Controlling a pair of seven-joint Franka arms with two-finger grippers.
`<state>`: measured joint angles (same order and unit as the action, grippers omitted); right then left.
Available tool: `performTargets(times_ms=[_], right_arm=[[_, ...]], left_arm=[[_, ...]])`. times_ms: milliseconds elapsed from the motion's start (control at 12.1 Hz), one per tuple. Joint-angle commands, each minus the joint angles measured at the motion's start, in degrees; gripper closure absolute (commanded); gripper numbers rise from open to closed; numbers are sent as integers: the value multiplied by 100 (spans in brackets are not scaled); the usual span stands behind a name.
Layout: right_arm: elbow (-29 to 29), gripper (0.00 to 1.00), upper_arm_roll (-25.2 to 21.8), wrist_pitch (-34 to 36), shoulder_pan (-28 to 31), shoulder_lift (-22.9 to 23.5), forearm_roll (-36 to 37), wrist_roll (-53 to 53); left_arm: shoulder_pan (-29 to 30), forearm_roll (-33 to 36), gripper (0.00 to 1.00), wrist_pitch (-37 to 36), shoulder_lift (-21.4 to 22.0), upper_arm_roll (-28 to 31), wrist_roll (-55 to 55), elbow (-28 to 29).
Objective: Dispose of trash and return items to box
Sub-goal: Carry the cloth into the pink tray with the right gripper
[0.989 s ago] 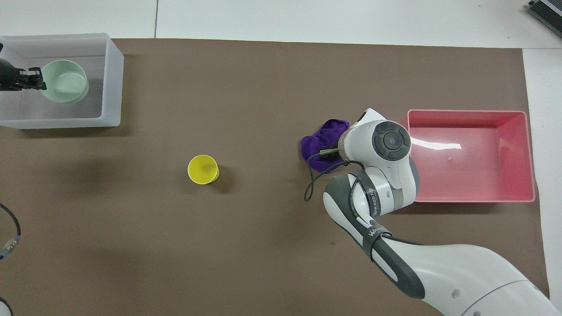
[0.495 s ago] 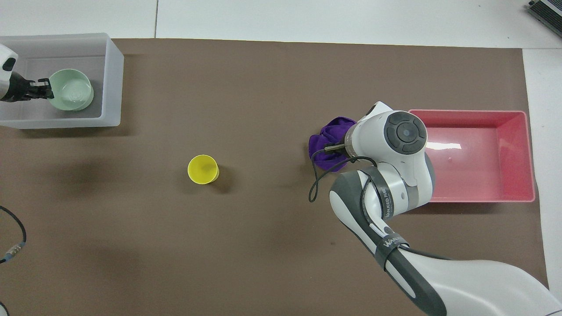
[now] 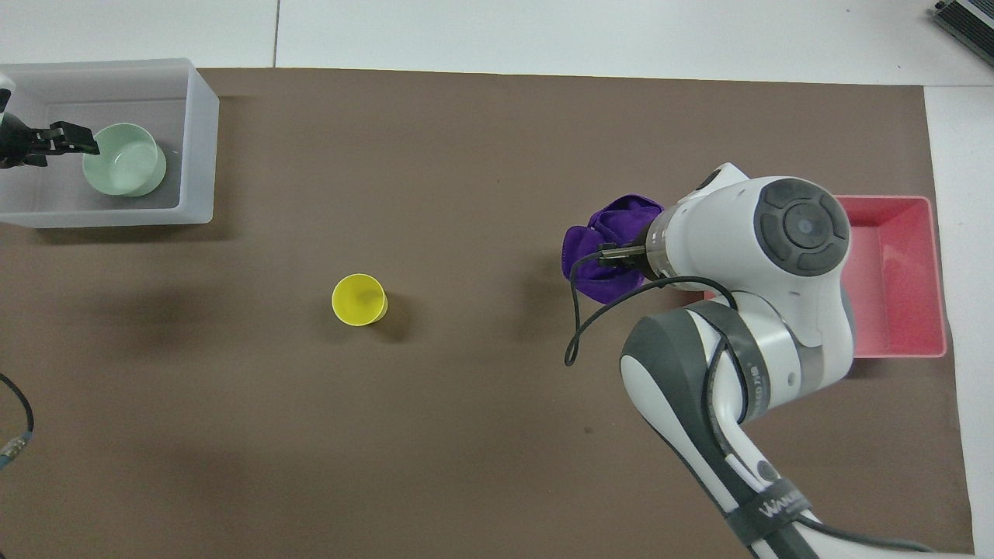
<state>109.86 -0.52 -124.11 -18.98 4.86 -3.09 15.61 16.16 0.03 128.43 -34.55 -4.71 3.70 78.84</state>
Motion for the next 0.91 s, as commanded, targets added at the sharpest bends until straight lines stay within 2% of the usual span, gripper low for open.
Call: performTargets(times_ms=[0,412,659,824], right_arm=[[-35,100,26,352,341,-388,19,12],[-553,100,8,1266,1113,-539,28,-890],[-352,100,8,1144,1895,-556,28,-1963],[7,100,8,637,2309,-478,28,-2482]], left_arm=[[-280,138,0,-152,771,50,26,568],[-867,129,0,-178,2459,41,-35,2519],[-1360,120,0,-310,3137,32,-97,3259],[-1833,120,0,-442,3243,41,-543,3471]])
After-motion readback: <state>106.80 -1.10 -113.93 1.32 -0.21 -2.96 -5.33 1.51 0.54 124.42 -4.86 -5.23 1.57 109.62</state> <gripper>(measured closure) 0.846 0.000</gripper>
